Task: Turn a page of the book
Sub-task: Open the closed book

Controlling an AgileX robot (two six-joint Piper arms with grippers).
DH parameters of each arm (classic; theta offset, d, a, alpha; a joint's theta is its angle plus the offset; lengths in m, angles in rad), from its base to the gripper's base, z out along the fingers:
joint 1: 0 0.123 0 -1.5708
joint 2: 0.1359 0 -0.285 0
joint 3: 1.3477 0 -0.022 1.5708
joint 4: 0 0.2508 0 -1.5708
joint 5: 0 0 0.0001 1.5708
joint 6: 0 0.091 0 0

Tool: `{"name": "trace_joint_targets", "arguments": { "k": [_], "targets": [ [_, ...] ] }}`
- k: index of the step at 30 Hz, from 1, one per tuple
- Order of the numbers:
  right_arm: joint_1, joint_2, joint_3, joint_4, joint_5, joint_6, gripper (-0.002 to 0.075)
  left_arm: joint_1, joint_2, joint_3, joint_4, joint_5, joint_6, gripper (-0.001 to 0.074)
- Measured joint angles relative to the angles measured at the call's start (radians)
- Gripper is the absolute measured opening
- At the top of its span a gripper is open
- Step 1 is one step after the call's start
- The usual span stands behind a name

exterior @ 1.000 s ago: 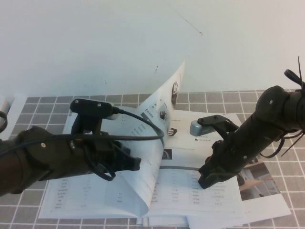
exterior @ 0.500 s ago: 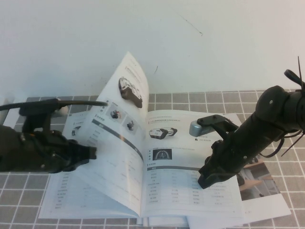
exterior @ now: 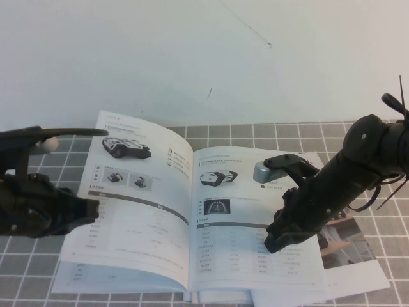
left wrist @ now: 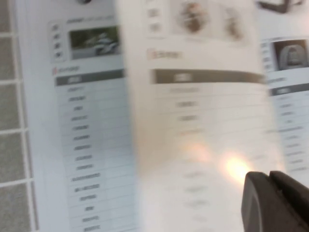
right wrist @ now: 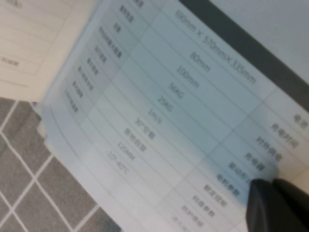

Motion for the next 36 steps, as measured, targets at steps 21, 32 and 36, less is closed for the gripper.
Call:
{"name": "trace_joint_targets", "arguments": {
  "k": [21,32,36],
  "targets": [
    [0.000,0.000,0.000,0.001,0.018,0.000,-0.0001,-0.144,0.306,-0.261,-0.273,-0.008,0.333,-0.0004],
    [0.000,0.000,0.000,-0.011,0.012,0.000,-0.0001,-0.177,0.525,-0.295,-0.079,-0.074,0.256,-0.0004],
    [0.000,0.000,0.000,-0.027,0.007,0.000,-0.0001,-0.177,0.546,-0.295,-0.075,-0.081,0.254,-0.0004]
  ]
}}
